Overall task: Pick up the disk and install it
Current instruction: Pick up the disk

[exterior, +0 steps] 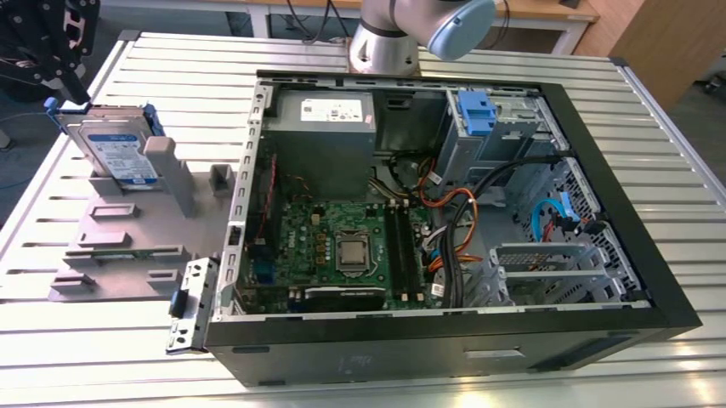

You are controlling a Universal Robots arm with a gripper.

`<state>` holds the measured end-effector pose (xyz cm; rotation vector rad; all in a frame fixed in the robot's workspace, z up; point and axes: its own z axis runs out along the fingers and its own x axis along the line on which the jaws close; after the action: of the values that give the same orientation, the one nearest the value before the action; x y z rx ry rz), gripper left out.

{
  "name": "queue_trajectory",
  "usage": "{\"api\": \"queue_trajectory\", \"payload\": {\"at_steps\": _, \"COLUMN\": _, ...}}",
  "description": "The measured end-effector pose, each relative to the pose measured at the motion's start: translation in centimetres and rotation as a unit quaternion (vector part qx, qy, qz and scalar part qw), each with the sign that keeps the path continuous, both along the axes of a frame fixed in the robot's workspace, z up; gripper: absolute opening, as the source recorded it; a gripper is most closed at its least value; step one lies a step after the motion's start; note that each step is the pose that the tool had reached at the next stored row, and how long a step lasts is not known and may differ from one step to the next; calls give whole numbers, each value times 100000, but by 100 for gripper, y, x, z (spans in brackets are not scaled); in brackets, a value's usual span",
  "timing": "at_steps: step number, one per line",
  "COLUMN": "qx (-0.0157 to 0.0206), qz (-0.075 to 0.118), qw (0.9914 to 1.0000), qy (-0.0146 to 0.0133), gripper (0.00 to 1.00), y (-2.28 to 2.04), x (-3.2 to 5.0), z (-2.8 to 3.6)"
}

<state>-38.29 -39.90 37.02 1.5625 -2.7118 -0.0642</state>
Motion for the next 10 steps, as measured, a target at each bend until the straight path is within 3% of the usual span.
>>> {"api": "queue_trajectory", "payload": {"at_steps": 10, "qx": 2, "qz": 512, "qw": 99999, "qy": -5, "gripper": 11, "y": 0, "x": 0, "z": 0}}
